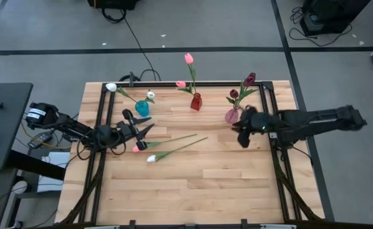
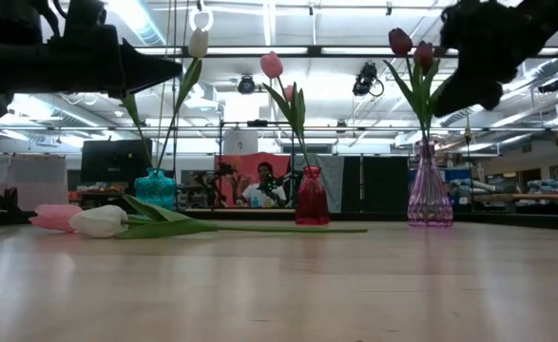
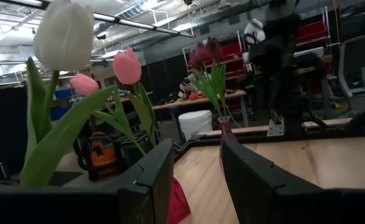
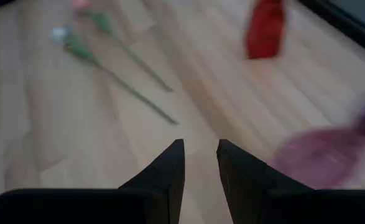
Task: Sort flowers into vase by color
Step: Put the white flower into the blue vase
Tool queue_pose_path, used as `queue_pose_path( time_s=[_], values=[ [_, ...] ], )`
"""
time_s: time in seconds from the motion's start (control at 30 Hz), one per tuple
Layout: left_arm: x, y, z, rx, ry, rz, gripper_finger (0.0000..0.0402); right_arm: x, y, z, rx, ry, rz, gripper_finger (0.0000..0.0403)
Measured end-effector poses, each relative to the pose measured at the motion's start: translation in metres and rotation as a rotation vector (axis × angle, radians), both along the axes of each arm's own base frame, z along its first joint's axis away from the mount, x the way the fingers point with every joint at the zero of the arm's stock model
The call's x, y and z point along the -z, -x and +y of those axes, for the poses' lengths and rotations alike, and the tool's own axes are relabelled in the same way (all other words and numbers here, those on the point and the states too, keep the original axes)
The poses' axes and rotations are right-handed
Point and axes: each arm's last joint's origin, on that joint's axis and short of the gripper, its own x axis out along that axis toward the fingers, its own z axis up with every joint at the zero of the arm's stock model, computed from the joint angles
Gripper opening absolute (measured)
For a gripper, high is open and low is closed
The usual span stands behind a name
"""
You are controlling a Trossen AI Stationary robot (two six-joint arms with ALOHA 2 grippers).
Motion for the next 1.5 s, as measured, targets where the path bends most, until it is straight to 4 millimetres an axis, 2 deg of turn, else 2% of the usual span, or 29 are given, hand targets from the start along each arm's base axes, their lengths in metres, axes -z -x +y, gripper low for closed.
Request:
queue_pose_path(
  time_s=[0.23, 0.37, 0.47, 0.77, 0.87, 1.0, 1.07, 1.23, 1.5],
  values=[
    [0.002, -0.001, -0.001, 0.031, -0.007, 0.024, 0.0143, 0.011, -0.052, 0.034, -0.218, 0.071, -0.104, 0.0108],
    [0.002, -0.008, -0.005, 0.132, -0.033, 0.068, 0.0143, 0.013, -0.08, 0.045, -0.293, 0.127, -0.243, 0.0108],
    [0.0, -0.017, -0.006, 0.139, -0.041, 0.136, 0.0143, 0.019, -0.1, 0.05, -0.345, 0.136, -0.319, 0.0108],
    [0.002, -0.03, -0.009, 0.149, 0.007, 0.286, 0.0143, 0.037, -0.156, 0.058, -0.419, 0.261, -0.064, 0.0108],
    [0.004, -0.036, -0.011, 0.201, 0.098, 0.358, 0.0143, 0.044, -0.173, 0.06, -0.434, 0.311, -0.041, 0.0108],
    [0.013, -0.038, -0.016, 0.318, 0.217, 0.521, 0.0143, 0.064, -0.191, 0.064, -0.472, 0.353, 0.019, 0.0108],
    [0.015, -0.038, -0.016, 0.319, 0.278, 0.553, 0.0143, 0.075, -0.201, 0.066, -0.485, 0.364, 0.018, 0.0108],
    [0.013, -0.039, -0.016, 0.317, 0.37, 0.506, 0.0143, 0.105, -0.228, 0.07, -0.482, 0.359, 0.032, 0.0108],
    [0.007, -0.039, -0.022, 0.358, 0.404, 0.451, 0.0143, 0.129, -0.269, 0.072, -0.476, 0.367, 0.103, 0.0113]
  ],
)
